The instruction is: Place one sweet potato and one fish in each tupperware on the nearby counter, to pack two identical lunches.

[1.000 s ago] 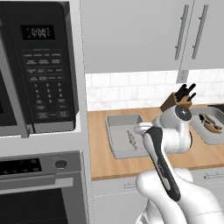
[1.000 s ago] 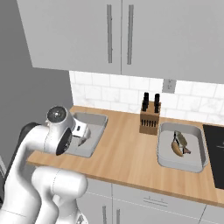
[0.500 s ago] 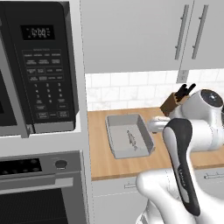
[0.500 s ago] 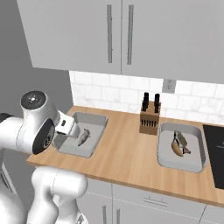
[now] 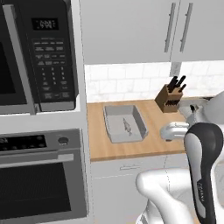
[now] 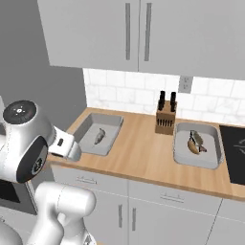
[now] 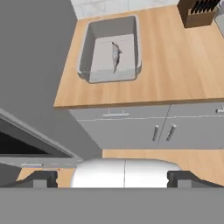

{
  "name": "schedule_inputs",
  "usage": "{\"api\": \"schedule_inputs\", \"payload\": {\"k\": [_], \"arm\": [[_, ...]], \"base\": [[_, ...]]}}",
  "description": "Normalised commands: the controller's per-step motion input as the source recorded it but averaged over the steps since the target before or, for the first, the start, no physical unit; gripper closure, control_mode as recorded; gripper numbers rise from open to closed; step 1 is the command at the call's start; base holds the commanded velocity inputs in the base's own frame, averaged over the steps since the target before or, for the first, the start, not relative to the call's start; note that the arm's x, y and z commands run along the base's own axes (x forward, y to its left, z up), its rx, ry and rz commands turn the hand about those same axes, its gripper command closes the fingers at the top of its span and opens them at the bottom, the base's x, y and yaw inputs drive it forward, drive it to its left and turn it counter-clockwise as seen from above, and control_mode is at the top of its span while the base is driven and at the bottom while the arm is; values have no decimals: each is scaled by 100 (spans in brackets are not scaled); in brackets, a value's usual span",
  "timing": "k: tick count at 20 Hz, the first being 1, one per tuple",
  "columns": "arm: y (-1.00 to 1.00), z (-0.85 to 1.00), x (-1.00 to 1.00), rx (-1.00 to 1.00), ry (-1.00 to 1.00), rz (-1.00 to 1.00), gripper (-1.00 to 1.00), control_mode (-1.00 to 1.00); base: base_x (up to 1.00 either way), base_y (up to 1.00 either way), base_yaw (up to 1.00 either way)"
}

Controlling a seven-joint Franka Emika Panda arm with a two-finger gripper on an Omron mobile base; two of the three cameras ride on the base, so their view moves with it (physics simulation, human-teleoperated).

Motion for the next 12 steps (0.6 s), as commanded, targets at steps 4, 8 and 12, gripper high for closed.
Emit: {"api": "schedule_inputs", "payload": {"k": [4, 8, 12], "arm": [[0, 0, 0, 0, 0, 0, -100, 100], [0, 0, 0, 0, 0, 0, -100, 100], [0, 0, 0, 0, 0, 0, -100, 100]], "base": [[-100, 5, 0], [-96, 82, 3], [-66, 100, 6]]}}
